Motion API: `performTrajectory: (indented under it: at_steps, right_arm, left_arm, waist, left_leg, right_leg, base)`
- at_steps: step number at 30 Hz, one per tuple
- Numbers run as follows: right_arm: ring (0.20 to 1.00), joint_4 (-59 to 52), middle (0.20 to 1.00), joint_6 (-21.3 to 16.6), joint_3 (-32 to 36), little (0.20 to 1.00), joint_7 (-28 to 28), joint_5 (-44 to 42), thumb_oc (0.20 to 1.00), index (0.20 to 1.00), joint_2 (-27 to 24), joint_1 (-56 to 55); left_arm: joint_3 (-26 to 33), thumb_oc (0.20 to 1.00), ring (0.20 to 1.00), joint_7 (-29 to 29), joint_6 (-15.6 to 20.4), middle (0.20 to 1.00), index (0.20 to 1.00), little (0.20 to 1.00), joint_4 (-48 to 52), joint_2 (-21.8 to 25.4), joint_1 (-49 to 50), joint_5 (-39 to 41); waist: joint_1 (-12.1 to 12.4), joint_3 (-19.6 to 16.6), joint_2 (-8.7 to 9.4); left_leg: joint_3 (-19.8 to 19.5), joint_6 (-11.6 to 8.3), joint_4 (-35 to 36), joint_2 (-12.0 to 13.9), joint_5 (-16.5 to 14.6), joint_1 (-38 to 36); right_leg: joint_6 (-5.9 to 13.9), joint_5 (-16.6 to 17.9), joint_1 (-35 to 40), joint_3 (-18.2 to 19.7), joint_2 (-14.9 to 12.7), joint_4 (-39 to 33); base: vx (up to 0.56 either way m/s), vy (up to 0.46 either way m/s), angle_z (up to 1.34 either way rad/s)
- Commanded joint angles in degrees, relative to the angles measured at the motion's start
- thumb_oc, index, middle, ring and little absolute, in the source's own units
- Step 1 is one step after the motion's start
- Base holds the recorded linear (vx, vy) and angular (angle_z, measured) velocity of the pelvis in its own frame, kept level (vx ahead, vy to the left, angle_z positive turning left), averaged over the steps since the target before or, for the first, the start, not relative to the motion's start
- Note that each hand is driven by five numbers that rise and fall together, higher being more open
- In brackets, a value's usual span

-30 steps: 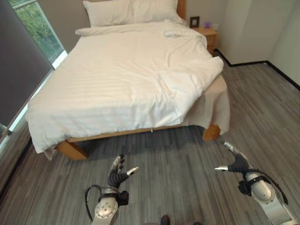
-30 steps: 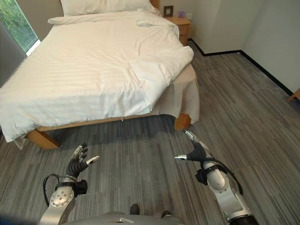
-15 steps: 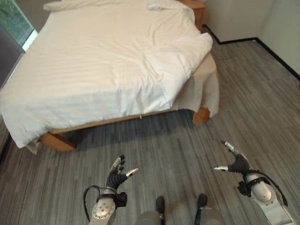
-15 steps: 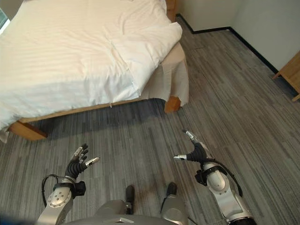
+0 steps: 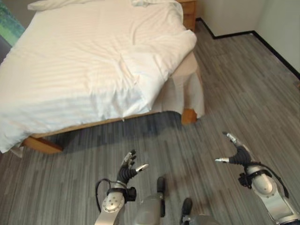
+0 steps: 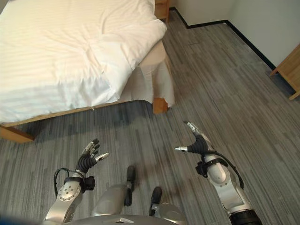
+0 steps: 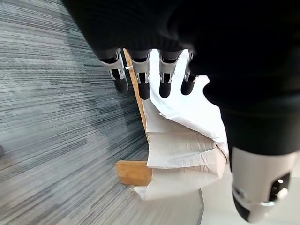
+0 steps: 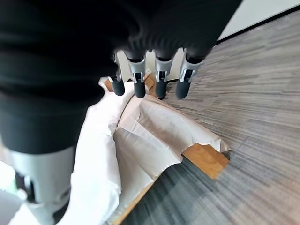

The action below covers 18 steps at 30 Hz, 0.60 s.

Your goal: Making the bed.

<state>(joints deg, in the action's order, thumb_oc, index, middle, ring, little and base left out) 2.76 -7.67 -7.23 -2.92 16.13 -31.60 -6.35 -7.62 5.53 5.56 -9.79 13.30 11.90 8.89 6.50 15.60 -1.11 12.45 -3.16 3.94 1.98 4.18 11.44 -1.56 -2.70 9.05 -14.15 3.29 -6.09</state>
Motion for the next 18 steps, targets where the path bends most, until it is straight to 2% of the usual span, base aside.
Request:
performTrajectory:
  at_steps: [1,2,3,4,6,7,8,9,10,11,12,14,15,16,18]
  right_arm:
    - [1.000,-2.59,1.000,-0.30,0.34,1.000,-1.41,3.17,1.000,1.000,-0.44,0.68]
    - [1.000,-2.56,1.000,-0.30,0.33,1.000,-1.43,3.19,1.000,1.000,-0.43,0.72]
    - [1.000,-2.02,1.000,-0.24,0.00,1.000,-1.18,3.40,1.000,1.000,0.07,0.91]
    - [1.000,-1.69,1.000,0.08,-0.31,1.000,-1.07,3.77,1.000,1.000,0.97,0.93]
    - [1.000,-2.02,1.000,0.55,-0.66,1.000,-1.59,5.34,1.000,1.000,1.67,1.32]
    - [1.000,-2.71,1.000,0.64,-0.80,1.000,-1.93,6.11,1.000,1.000,1.94,1.70]
    - [1.000,-3.20,1.000,0.76,-0.78,1.000,-2.25,6.89,1.000,1.000,1.89,2.27]
    - [1.000,-4.07,1.000,0.86,-0.56,1.000,-3.97,10.97,1.000,1.000,1.33,2.77]
    - [1.000,-4.31,1.000,1.09,-0.56,1.000,-4.82,12.74,1.000,1.000,0.85,3.01]
    - [1.000,-5.73,1.000,0.84,-0.42,1.000,-4.30,13.74,1.000,1.000,-0.23,3.45]
    - [1.000,-5.80,1.000,0.87,-0.37,1.000,-4.25,13.75,1.000,1.000,-0.24,3.45]
    - [1.000,-10.21,1.000,0.30,0.88,1.000,-2.10,10.07,1.000,1.000,-0.06,2.50]
    - [1.000,-10.29,1.000,0.30,0.79,1.000,-1.88,9.76,1.000,1.000,-0.19,2.27]
    - [1.000,-10.59,1.000,0.19,1.01,1.000,-2.06,10.07,1.000,1.000,-0.58,2.11]
    - [1.000,-11.40,1.000,0.11,1.50,1.000,-2.10,10.82,1.000,1.000,-0.87,1.41]
  left_arm:
    - [0.82,1.000,1.000,1.25,1.29,1.000,1.000,1.000,4.90,2.39,2.37,0.55]
    - [0.83,1.000,1.000,1.25,1.28,1.000,1.000,1.000,4.91,2.40,2.35,0.55]
    - [0.86,1.000,1.000,1.11,1.12,1.000,1.000,1.000,4.95,2.96,2.25,0.39]
    - [0.97,1.000,1.000,1.10,0.73,1.000,1.000,1.000,4.79,3.74,1.86,0.26]
    - [0.72,1.000,1.000,1.63,0.14,1.000,1.000,1.000,5.18,5.07,0.87,0.05]
    - [0.79,1.000,1.000,1.78,-0.15,1.000,1.000,1.000,5.81,5.76,0.70,-0.38]
    - [0.87,1.000,1.000,2.07,-0.03,1.000,1.000,1.000,6.28,6.33,0.51,-0.39]
    - [1.29,1.000,1.000,2.82,0.24,1.000,1.000,1.000,7.04,6.94,0.08,-0.77]
    - [1.56,1.000,1.000,3.25,0.44,1.000,1.000,1.000,7.07,7.16,-0.16,-0.76]
    - [2.24,1.000,1.000,3.75,0.65,1.000,1.000,1.000,8.12,7.82,-0.54,-0.71]
    - [2.26,1.000,1.000,3.75,0.60,1.000,1.000,1.000,8.18,7.81,-0.56,-0.70]
    - [3.36,1.000,1.000,3.70,0.90,1.000,1.000,1.000,8.84,8.45,-1.47,0.06]
    - [3.75,1.000,1.000,3.81,1.06,1.000,1.000,1.000,8.96,8.55,-1.71,0.12]
    - [4.24,1.000,1.000,4.08,1.18,1.000,1.000,1.000,9.40,8.83,-2.23,-0.23]
    - [5.97,1.000,1.000,4.76,1.42,1.000,1.000,1.000,9.79,9.37,-3.74,-0.69]
  waist:
    - [1.85,-5.66,3.93]
    - [1.90,-5.73,3.83]
    - [2.48,-6.17,5.06]
    - [2.66,-6.15,6.30]
    - [2.14,-5.29,7.10]
    - [1.84,-4.91,7.01]
    - [1.27,-4.39,6.39]
    - [0.32,-3.69,5.33]
    - [0.12,-3.32,5.07]
    - [-0.03,-2.85,4.78]
    - [-0.16,-2.93,4.66]
    - [-1.85,-2.43,4.50]
    - [-2.32,-2.61,4.52]
    - [-2.99,-2.57,4.71]
    - [-3.95,-2.94,4.88]
  left_leg:
    - [-2.13,0.58,1.06,-1.28,6.24,-0.60]
    - [-2.10,0.59,1.06,-1.13,6.38,-0.45]
    - [-2.42,1.11,1.06,-1.55,5.89,-1.25]
    - [-2.33,1.96,1.06,-1.99,4.72,-2.43]
    - [-2.03,3.45,1.06,-2.38,2.65,-5.11]
    - [-1.99,4.29,1.06,-2.47,1.30,-7.02]
    - [-2.82,4.78,1.06,-2.23,0.42,-8.60]
    - [-4.27,4.97,1.06,-1.85,-1.52,-11.06]
    - [-4.73,4.85,1.06,-1.86,-2.22,-12.14]
    - [-5.46,4.20,1.06,-1.13,-2.61,-12.58]
    - [-5.60,4.12,1.06,-0.96,-2.45,-12.39]
    - [-8.43,2.92,1.06,-0.38,-3.30,-13.75]
    - [-9.22,2.49,1.06,-0.31,-3.61,-13.92]
    - [-10.22,1.95,1.06,-0.17,-4.41,-14.66]
    - [-12.14,0.91,1.06,0.22,-5.21,-15.31]
  right_leg:
    - [8.88,-4.10,7.72,-1.16,-6.83,2.80]
    - [8.85,-3.95,7.55,-1.09,-6.71,2.79]
    - [9.62,-3.16,6.80,-0.66,-7.53,6.66]
    - [11.12,-0.80,5.34,-0.49,-8.67,10.99]
    - [14.64,6.85,-0.02,-0.57,-11.36,23.45]
    - [15.77,11.40,-2.05,-0.88,-12.99,29.23]
    - [15.84,13.54,-4.26,-1.01,-13.66,34.17]
    - [14.85,13.73,-7.13,-2.20,-15.73,36.91]
    - [14.32,12.58,-8.25,-3.23,-16.98,36.64]
    - [13.20,10.41,-10.28,-4.09,-17.43,33.39]
    - [13.00,10.55,-10.26,-4.36,-17.24,33.15]
    - [11.78,7.09,-13.22,-2.54,-14.96,24.71]
    - [11.65,7.24,-13.17,-2.19,-14.29,20.79]
    - [11.52,6.14,-13.38,0.18,-12.88,15.48]
    - [11.87,7.46,-13.65,4.12,-12.11,7.82]
  base:
    - [0.48,0.156,-0.02]
    - [0.30,0.122,-0.04]
    - [0.27,0.110,-0.10]
    - [0.37,0.183,-0.24]
    - [0.28,0.204,-0.34]
    - [0.31,0.214,-0.18]
    - [0.53,0.239,0.14]
    - [0.53,0.192,0.45]
    - [0.55,0.106,0.75]
    - [0.26,0.003,0.90]
    - [0.32,-0.057,1.01]
    - [0.34,-0.103,1.04]
    - [0.34,-0.142,1.05]
    - [0.36,-0.145,0.99]
    - [0.35,-0.167,0.83]
